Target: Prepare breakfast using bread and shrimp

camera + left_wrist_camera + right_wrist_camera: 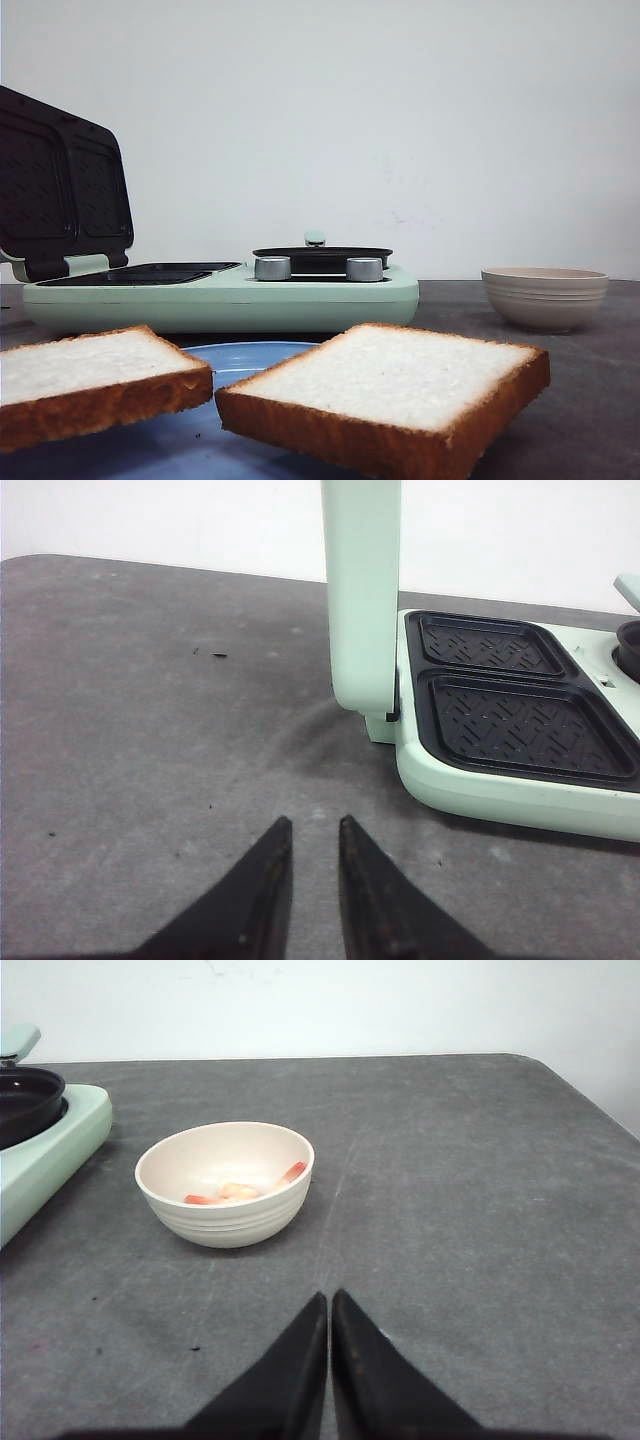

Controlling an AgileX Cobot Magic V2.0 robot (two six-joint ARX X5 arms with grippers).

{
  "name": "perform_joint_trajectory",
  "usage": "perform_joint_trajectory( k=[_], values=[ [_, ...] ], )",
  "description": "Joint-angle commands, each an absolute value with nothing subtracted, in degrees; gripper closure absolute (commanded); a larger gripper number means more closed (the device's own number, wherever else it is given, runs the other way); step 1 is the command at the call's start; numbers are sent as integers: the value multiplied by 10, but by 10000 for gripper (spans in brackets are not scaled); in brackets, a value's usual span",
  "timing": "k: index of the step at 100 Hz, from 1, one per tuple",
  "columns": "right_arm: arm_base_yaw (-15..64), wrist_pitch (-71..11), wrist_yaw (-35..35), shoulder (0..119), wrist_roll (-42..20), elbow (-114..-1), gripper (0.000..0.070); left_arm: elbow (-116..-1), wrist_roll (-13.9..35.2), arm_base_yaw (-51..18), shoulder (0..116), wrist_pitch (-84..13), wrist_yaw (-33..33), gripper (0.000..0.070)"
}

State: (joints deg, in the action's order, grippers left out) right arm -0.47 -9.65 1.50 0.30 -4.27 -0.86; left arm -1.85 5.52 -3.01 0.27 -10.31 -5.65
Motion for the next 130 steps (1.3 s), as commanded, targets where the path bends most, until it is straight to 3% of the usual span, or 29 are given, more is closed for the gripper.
perform_joint_trajectory(
  k=[1,28,70,98,130],
  values=[
    [-5,-91,15,2,-39,-7,700,-9,58,-37,2,-107,-55,700],
    [-5,-90,15,2,-39,-7,700,-9,58,-98,2,-107,-55,700],
    [-5,-90,15,2,-39,-7,700,-9,58,-100,2,-107,-55,700],
    [-5,-85,15,2,-83,-7,700,-9,58,-100,2,-107,-55,700],
    [-5,18,15,2,-93,-7,700,-9,58,-100,2,-107,-58,700]
  ],
)
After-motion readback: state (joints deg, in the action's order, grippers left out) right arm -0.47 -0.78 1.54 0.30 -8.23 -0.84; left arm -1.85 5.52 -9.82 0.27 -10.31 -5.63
